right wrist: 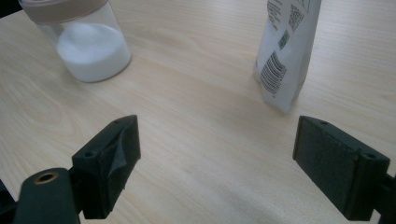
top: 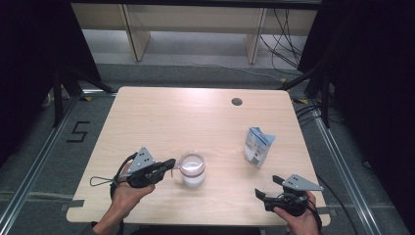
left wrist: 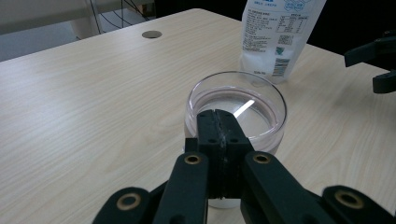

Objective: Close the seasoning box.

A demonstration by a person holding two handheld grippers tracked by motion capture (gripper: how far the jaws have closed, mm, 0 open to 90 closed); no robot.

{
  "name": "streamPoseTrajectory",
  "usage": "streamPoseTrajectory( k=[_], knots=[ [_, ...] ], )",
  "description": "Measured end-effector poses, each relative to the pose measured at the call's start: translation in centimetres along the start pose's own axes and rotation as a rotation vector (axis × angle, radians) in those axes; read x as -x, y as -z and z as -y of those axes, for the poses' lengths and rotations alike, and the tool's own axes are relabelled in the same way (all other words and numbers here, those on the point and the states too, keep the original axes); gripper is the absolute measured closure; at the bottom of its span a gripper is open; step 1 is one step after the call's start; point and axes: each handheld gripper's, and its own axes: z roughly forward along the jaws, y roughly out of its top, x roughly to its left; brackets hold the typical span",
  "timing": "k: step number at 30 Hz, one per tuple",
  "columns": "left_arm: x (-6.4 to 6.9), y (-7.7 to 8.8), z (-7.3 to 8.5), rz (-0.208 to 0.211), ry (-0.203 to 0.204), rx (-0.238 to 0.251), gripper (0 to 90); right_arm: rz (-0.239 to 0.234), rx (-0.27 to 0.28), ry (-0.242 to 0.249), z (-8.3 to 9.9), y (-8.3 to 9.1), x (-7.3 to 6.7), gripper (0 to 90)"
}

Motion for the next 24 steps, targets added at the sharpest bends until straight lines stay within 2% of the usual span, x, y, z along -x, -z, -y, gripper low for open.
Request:
streamPoseTrajectory(
  k=[5, 8, 11, 12, 14, 16, 17, 20, 22, 24],
  knots=[
    [0.0, 0.3, 0.1, 0.017, 0.037, 0.009, 86.3, -0.002, 0.000, -0.002, 0.0, 0.0, 0.0, 16.0],
    [0.0, 0.4, 0.1, 0.025, 0.045, 0.012, 85.4, -0.002, 0.000, -0.002, 0.0, 0.0, 0.0, 16.0],
    [0.2, 0.6, 0.1, 0.047, 0.075, 0.015, 82.9, -0.007, 0.002, 0.002, 0.0, 0.0, 0.0, 16.0],
    [0.1, 0.7, 0.1, 0.052, 0.066, 0.014, 82.9, -0.007, 0.002, 0.002, 0.0, 0.0, 0.0, 16.0],
    [0.3, 0.9, 0.1, 0.061, 0.077, 0.015, 77.2, -0.004, 0.000, 0.007, 0.0, 0.0, 0.0, 16.0],
    [0.4, 1.1, 0.1, 0.076, 0.080, 0.017, 75.5, -0.003, 0.005, 0.009, 0.0, -0.1, 0.0, 16.0],
    [0.5, 1.3, 0.1, 0.084, 0.103, 0.021, 70.1, -0.004, 0.005, 0.007, 0.0, -0.1, 0.0, 16.0],
    [0.6, 1.7, 0.1, 0.104, 0.117, 0.027, 66.2, -0.006, 0.006, 0.008, 0.0, -0.1, 0.0, 16.0],
    [0.6, 1.8, 0.1, 0.100, 0.120, 0.027, 61.3, -0.006, 0.006, 0.005, 0.0, -0.1, 0.0, 16.0],
    [0.7, 2.0, 0.2, 0.107, 0.135, 0.036, 60.0, 0.003, 0.004, 0.003, 0.0, -0.1, 0.0, 16.0]
  ],
)
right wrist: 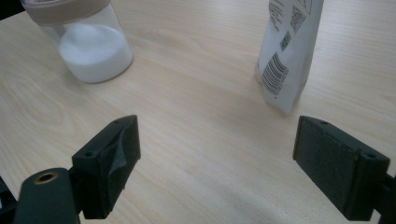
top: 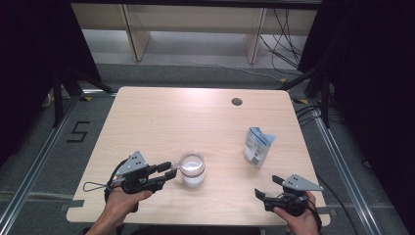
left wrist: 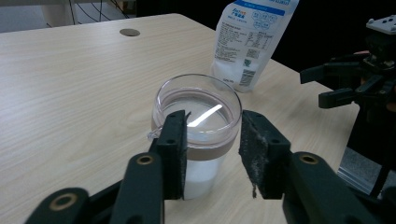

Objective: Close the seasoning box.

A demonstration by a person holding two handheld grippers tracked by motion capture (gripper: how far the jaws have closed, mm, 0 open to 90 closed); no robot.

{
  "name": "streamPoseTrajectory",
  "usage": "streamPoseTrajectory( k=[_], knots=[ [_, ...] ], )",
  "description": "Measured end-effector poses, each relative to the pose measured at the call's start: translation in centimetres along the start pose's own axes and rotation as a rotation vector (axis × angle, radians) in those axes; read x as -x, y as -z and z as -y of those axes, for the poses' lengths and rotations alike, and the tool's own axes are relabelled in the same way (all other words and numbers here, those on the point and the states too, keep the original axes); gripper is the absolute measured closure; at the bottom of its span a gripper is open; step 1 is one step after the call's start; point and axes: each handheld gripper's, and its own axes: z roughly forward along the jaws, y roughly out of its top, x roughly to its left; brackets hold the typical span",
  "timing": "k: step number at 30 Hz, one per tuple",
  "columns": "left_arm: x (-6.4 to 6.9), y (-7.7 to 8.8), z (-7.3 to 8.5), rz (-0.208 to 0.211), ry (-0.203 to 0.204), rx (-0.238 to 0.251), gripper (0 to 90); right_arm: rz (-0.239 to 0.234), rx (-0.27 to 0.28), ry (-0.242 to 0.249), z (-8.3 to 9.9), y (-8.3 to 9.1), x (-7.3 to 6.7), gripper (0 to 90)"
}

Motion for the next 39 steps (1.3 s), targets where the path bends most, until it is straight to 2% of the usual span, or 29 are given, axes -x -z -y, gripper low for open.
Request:
streamPoseTrajectory(
  k=[2, 3, 4, 6, 7, 9, 15, 18, 19, 21, 22, 25, 29, 31, 36, 39],
  knots=[
    [0.0, 0.2, 0.0, -0.007, -0.005, -0.007, 56.1, -0.012, 0.000, -0.004, 0.0, 0.1, -0.1, 15.9],
    [0.1, 0.3, 0.1, -0.013, 0.014, -0.005, 53.5, -0.012, -0.001, -0.004, 0.0, 0.1, -0.1, 15.9],
    [0.1, 0.3, 0.1, -0.013, 0.014, -0.005, 51.6, -0.012, -0.001, -0.004, 0.0, 0.1, -0.1, 15.9],
    [0.1, 0.4, 0.2, -0.005, 0.001, 0.000, 49.5, -0.010, 0.010, 0.003, 0.0, -0.1, 0.0, 16.0],
    [0.2, 0.5, 0.2, -0.016, -0.003, -0.005, 47.1, 0.000, 0.000, 0.004, 0.0, 0.0, 0.0, 15.9],
    [0.2, 0.6, 0.3, -0.022, -0.006, -0.016, 43.7, -0.010, 0.009, 0.001, 0.0, -0.1, 0.0, 15.9],
    [0.4, 0.8, 0.8, -0.004, -0.026, -0.016, 37.9, -0.013, -0.002, 0.000, 0.0, 0.0, -0.1, 16.0],
    [0.5, 0.9, 0.9, -0.008, -0.030, -0.017, 33.7, -0.014, -0.009, 0.002, 0.0, 0.1, -0.1, 16.0],
    [0.6, 1.0, 1.0, -0.021, -0.016, -0.024, 33.7, -0.016, -0.008, 0.001, 0.0, 0.1, -0.1, 16.0],
    [0.5, 1.2, 1.1, -0.011, -0.034, -0.026, 32.0, -0.011, -0.010, 0.004, 0.0, 0.1, -0.1, 16.0],
    [0.5, 1.2, 1.2, -0.001, -0.027, -0.015, 29.6, -0.011, -0.010, 0.004, 0.0, 0.1, -0.1, 16.0],
    [0.8, 1.4, 1.4, -0.008, -0.011, -0.018, 28.6, -0.017, -0.003, 0.001, 0.0, 0.0, -0.1, 15.9],
    [0.9, 1.5, 1.5, 0.004, -0.015, -0.019, 28.6, -0.016, -0.009, 0.002, 0.0, 0.1, -0.1, 16.0],
    [0.9, 1.7, 1.6, 0.003, -0.032, -0.028, 28.3, -0.016, -0.008, 0.002, -0.1, 0.1, -0.1, 16.0],
    [1.2, 1.7, 1.9, 0.009, -0.023, -0.028, 26.3, -0.013, -0.011, 0.010, -0.1, 0.1, -0.1, 15.9],
    [1.3, 1.8, 2.1, 0.019, -0.040, -0.038, 23.9, -0.015, -0.010, 0.007, -0.1, 0.1, -0.1, 16.0]
  ],
)
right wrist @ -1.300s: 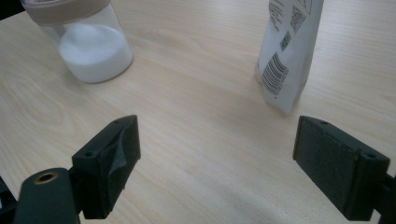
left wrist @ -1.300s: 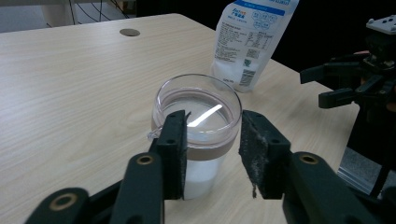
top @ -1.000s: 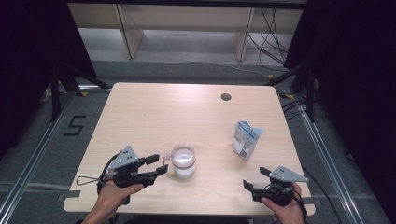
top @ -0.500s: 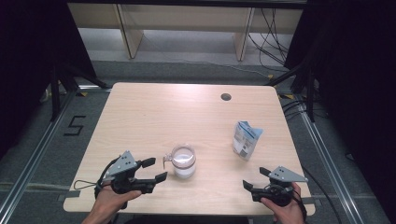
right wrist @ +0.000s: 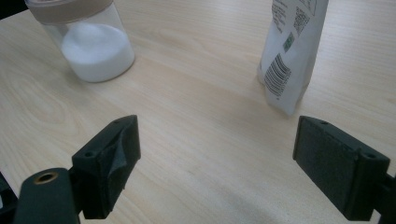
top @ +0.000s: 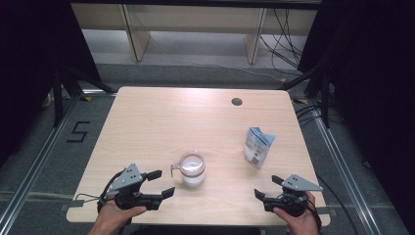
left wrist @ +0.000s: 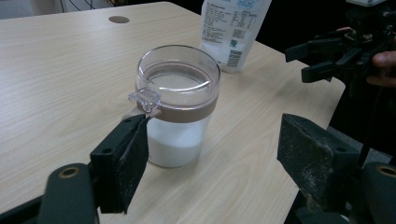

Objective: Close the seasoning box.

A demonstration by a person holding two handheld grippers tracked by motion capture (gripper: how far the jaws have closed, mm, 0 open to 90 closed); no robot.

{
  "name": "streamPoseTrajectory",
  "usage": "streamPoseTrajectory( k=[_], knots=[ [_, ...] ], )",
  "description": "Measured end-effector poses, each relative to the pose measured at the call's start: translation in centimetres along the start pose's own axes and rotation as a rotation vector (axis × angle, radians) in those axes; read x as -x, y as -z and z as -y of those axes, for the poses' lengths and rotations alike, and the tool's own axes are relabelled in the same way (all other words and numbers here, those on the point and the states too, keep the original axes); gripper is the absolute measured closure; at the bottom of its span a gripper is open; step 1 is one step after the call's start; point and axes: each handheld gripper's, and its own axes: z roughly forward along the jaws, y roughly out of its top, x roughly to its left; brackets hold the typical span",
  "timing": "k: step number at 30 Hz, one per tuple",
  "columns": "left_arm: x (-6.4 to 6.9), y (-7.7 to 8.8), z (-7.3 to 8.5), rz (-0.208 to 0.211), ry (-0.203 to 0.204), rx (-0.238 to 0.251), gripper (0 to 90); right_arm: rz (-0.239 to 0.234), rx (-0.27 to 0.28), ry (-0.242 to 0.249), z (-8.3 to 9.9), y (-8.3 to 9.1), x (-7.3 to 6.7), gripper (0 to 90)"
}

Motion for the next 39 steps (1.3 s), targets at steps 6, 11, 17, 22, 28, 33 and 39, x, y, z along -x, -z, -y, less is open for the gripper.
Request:
streamPoseTrajectory(
  k=[6, 11, 17, 22, 28, 33, 39],
  knots=[
    [0.2, 0.0, 0.5, -0.014, -0.018, -0.014, 18.8, -0.002, -0.006, -0.025, 0.0, 0.0, -0.3, 16.0],
    [0.2, 0.1, 0.9, -0.013, -0.023, -0.015, 16.7, 0.003, 0.003, 0.012, 0.0, 0.0, 0.0, 15.9],
    [0.2, 0.1, 1.4, -0.030, -0.001, -0.021, 15.0, -0.003, -0.008, -0.025, 0.0, 0.0, -0.3, 15.9],
    [0.0, 0.1, 2.0, -0.022, -0.012, -0.024, 14.9, 0.011, 0.009, 0.019, 0.0, -0.2, 0.0, 16.0],
    [0.0, 0.2, 2.6, -0.048, -0.031, -0.049, 14.9, -0.010, 0.002, -0.003, 0.0, -0.2, -0.2, 15.9],
    [-0.1, 0.1, 3.3, -0.044, -0.046, -0.074, 15.0, -0.009, -0.004, -0.019, 0.0, -0.1, -0.4, 15.9],
    [0.2, -0.1, 4.0, -0.055, -0.068, -0.104, 15.0, -0.015, -0.007, -0.018, 0.0, -0.2, -0.5, 15.9]
  ],
)
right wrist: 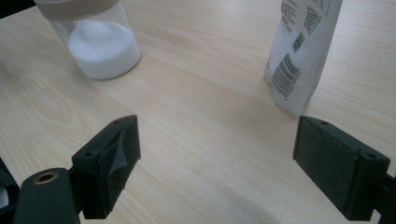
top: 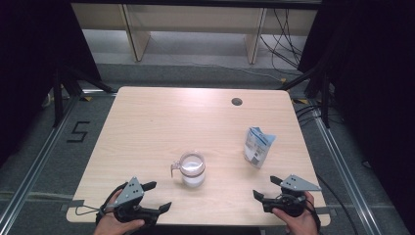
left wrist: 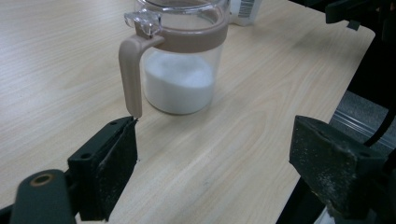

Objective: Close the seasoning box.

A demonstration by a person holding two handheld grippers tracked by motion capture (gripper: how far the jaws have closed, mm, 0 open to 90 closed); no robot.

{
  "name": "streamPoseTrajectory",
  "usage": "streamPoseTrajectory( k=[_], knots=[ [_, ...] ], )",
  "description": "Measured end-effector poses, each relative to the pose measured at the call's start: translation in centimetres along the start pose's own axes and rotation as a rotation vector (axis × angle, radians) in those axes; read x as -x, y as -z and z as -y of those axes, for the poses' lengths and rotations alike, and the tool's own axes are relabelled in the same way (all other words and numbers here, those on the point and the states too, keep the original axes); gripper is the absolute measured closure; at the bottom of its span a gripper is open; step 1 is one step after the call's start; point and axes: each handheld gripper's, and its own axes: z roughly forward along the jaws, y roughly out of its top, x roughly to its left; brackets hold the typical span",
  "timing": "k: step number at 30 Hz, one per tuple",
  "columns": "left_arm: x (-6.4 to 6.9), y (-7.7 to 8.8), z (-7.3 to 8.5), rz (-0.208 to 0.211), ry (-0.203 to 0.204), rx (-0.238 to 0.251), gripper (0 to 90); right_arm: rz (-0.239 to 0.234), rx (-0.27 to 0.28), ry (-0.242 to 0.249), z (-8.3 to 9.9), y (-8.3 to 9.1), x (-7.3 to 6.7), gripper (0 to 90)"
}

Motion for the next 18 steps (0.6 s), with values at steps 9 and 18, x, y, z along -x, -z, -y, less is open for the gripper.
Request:
streamPoseTrajectory(
  k=[9, 18],
  knots=[
    [0.5, -0.4, 0.7, 0.012, -0.019, -0.028, 15.0, -0.015, -0.031, 0.017, 0.1, -0.3, -0.1, 15.9],
    [0.2, -0.6, 1.3, 0.007, -0.002, -0.047, 15.0, -0.024, -0.057, 0.042, 0.2, -0.6, -0.1, 15.9]
  ],
)
